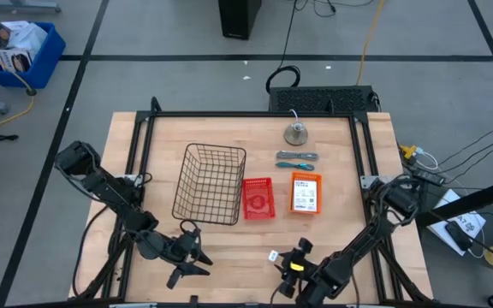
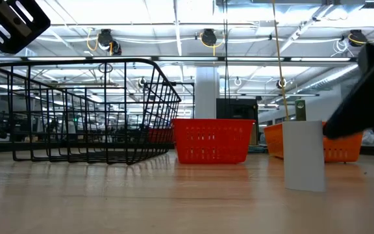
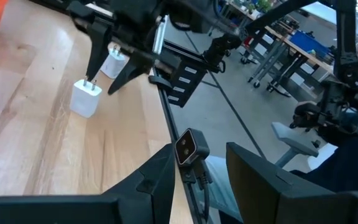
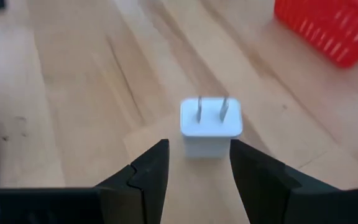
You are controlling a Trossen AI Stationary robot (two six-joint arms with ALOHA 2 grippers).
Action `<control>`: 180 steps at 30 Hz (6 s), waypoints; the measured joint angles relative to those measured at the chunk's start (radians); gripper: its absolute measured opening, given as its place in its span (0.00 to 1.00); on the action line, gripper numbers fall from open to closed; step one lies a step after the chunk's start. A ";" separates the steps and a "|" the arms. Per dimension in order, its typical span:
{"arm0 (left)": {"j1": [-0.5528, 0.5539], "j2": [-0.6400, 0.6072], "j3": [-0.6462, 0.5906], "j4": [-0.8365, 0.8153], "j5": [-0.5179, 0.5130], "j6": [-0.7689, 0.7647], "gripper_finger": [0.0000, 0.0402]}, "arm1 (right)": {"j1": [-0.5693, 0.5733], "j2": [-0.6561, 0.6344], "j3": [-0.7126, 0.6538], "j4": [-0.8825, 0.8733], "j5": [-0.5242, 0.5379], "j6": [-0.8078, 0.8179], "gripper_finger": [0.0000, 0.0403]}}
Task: Pick and place items into bin
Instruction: Put the left white charger adapter into the red basket, then put the white charger adapter into the red basket
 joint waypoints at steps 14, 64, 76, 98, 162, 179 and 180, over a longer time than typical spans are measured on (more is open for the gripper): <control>0.000 0.000 0.000 -0.001 0.000 0.001 0.37 | -0.033 0.048 0.000 0.089 -0.036 -0.072 0.40; 0.000 0.000 0.000 -0.009 0.000 0.012 0.37 | -0.103 0.060 -0.001 0.151 -0.070 -0.421 0.36; 0.000 0.000 0.000 -0.009 0.000 0.015 0.37 | -0.135 -0.081 -0.001 0.192 0.117 -0.611 0.37; -0.002 0.000 0.000 -0.009 0.000 0.008 0.37 | -0.506 -0.114 -0.001 0.092 -0.038 -0.532 0.44; 0.012 0.000 0.000 -0.008 -0.060 -0.003 0.37 | 0.021 -0.362 -0.160 -0.186 -0.555 -0.478 0.52; 0.015 0.000 0.000 -0.009 -0.060 -0.003 0.37 | 0.022 -0.362 -0.297 0.010 -0.640 -0.463 0.52; 0.015 0.000 0.000 -0.009 -0.060 -0.003 0.37 | 0.022 -0.362 -0.307 0.029 -0.640 -0.461 0.52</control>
